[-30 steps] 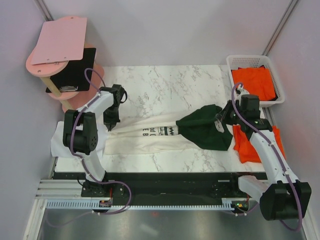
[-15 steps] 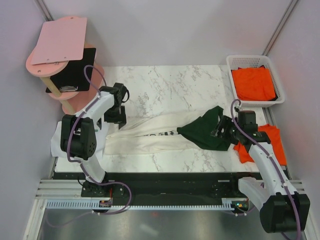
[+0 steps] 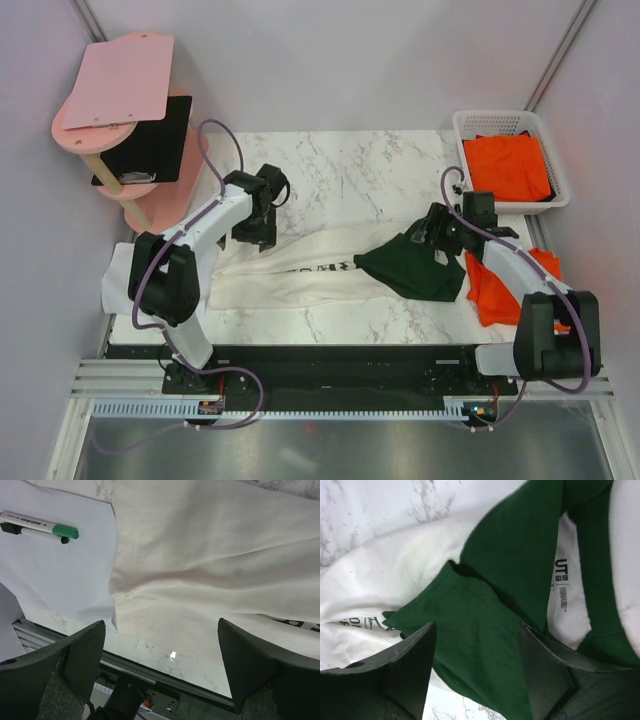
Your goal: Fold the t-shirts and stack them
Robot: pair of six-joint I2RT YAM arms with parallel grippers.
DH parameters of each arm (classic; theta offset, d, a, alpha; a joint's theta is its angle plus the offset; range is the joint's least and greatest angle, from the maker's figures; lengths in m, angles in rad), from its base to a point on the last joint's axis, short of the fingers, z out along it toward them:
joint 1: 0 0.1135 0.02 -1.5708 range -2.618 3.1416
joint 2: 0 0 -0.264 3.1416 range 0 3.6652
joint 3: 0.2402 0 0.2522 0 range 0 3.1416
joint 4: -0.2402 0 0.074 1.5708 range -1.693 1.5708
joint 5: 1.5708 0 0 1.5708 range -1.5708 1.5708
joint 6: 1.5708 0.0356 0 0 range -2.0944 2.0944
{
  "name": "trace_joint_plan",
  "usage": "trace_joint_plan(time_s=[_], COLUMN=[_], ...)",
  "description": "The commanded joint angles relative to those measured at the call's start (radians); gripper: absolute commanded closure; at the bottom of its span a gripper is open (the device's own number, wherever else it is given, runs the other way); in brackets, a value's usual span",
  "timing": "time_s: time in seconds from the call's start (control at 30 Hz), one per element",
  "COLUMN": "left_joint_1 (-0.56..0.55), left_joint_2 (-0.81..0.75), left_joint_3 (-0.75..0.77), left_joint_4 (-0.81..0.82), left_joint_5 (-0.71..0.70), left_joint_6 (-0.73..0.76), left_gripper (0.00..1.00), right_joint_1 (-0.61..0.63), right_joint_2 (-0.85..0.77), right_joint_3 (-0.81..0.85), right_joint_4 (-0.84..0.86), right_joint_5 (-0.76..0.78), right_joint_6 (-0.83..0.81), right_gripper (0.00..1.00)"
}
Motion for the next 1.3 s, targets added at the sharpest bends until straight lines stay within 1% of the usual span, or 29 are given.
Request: trace_joint_plan(time_s=[0.0,0.07,0.1,0.23,0.37,0.43,0.5,0.53,0.63,0.8,0.9,1.0,1.1,1.2,1.27], left_joint_1=[-0.02,-0.027,-0.032,-0.035,-0.038,-0.04,-0.043,-0.046,-0.052,-0.061,-0.064,-0.067,-0.069,-0.069,-0.069], left_joint_2=[0.017,0.022,0.02,0.029,0.046,0.072,0.1,0.106,0.131,0.158,0.17,0.187,0.194,0.197,0.198], left_joint_3=[0.041,0.054,0.058,0.07,0.065,0.068,0.074,0.074,0.073,0.071,0.071,0.074,0.074,0.071,0.068], left_joint_4=[-0.007,-0.012,-0.009,-0.011,-0.003,0.005,0.006,0.009,0.017,0.022,0.022,0.025,0.025,0.026,0.023], left_joint_5=[-0.033,-0.036,-0.035,-0.039,-0.039,-0.039,-0.035,-0.036,-0.033,-0.041,-0.045,-0.046,-0.047,-0.053,-0.062], left_joint_6=[-0.064,-0.062,-0.064,-0.056,-0.062,-0.064,-0.067,-0.07,-0.071,-0.071,-0.07,-0.07,-0.07,-0.068,-0.067], left_gripper=[0.0,0.0,0.0,0.0,0.0,0.0,0.0,0.0,0.0,0.0,0.0,0.0,0.0,0.0,0.0], right_joint_1=[0.016,0.027,0.027,0.027,0.027,0.03,0.03,0.03,0.03,0.031,0.03,0.03,0.03,0.03,0.031], right_joint_2=[0.122,0.148,0.155,0.172,0.196,0.214,0.236,0.244,0.251,0.222,0.213,0.262,0.32,0.378,0.392], right_joint_3=[0.027,0.038,0.053,0.114,0.142,0.156,0.165,0.167,0.177,0.2,0.2,0.208,0.196,0.182,0.182], right_joint_4=[0.15,0.165,0.171,0.122,0.127,0.125,0.105,0.098,0.065,-0.013,-0.016,-0.011,0.028,0.074,0.093], right_joint_5=[-0.069,-0.045,-0.008,0.101,0.069,0.085,0.142,0.206,0.268,0.383,0.399,0.377,0.342,0.31,0.296], right_joint_6=[0.013,0.017,0.016,-0.004,-0.003,0.0,0.008,0.01,0.007,0.008,0.002,0.0,0.006,0.008,0.008], right_gripper=[0.3,0.3,0.3,0.29,0.3,0.32,0.37,0.42,0.48,0.49,0.49,0.5,0.52,0.63,0.68])
